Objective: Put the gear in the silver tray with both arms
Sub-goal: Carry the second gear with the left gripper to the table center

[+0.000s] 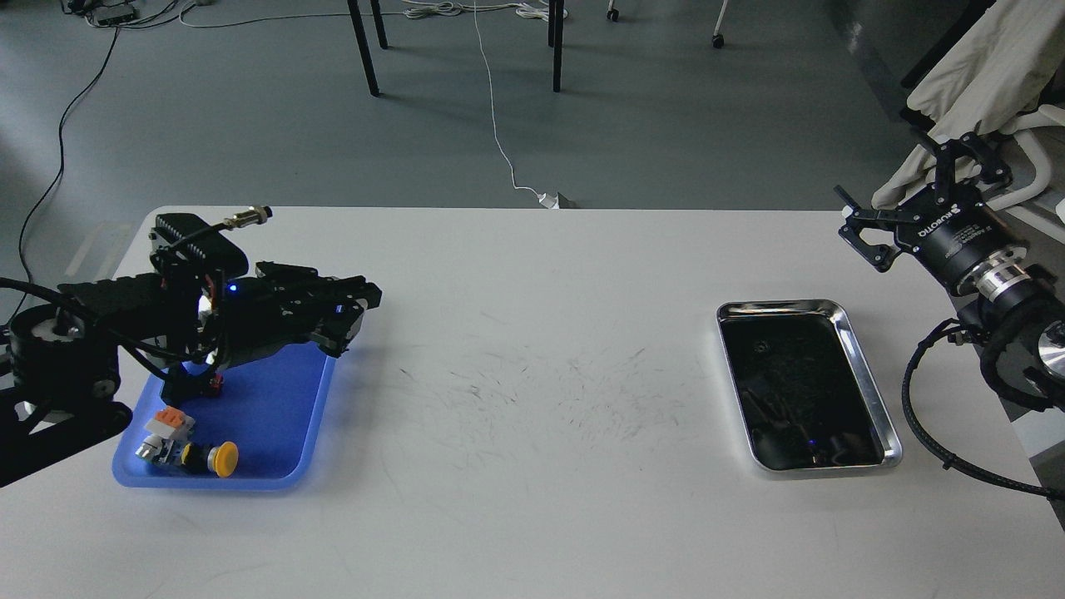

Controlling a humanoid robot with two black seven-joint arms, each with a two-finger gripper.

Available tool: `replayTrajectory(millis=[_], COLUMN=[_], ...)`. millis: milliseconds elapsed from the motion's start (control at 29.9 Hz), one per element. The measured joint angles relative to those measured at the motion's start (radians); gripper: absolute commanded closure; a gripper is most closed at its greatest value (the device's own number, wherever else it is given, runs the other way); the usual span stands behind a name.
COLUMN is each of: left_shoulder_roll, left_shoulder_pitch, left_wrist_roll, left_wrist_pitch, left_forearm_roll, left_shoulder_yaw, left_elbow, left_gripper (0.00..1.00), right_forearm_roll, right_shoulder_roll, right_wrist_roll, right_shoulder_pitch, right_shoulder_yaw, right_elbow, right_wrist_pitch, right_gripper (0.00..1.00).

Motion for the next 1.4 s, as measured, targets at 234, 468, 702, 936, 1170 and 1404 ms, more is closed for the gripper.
replayTrajectory(millis=[234,468,702,936,1170,1404], left_shoulder_roll=[-0.329,-0.584,-0.787,-0.844,-0.844,-0.844], left_shoulder_pitch=[0.021,0.048,0.084,0.099,0.126,0.13], left_wrist_roll=[0.07,0.076,0.068,0.065,0.062,0.067], left_wrist_pitch=[0.0,0.001,0.003,0.006,0.026,0.027], left_forearm_roll=[0.024,0.059,0.08,0.08,0.08,0.08], left_shoulder_yaw=[0.015,0.017,0.017,0.017,0.017,0.014], left_elbow=[0.12,0.27,0.401,0.494,0.564,0.571], left_gripper=[0.92,0.92,0.92,0.92,0.91,0.91], right_forearm_roll=[-0.001,-0.012,-0.013,-0.013,-0.013,-0.012], right_shoulder_roll=[-0.011,-0.002,-0.001,-0.001,-0.004,-0.01], right_wrist_roll=[-0.001,0.0,0.0,0.001,0.001,0.001], right_shoulder_pitch=[0.001,0.0,0.003,0.005,0.014,0.014], right_shoulder_yaw=[-0.007,-0.012,-0.012,-0.01,-0.007,-0.004], right_elbow=[-0.031,-0.063,-0.063,-0.06,-0.058,-0.056], right_wrist_pitch=[0.0,0.0,0.0,0.0,0.0,0.0], right_gripper=[0.04,0.05,0.04,0.04,0.04,0.04])
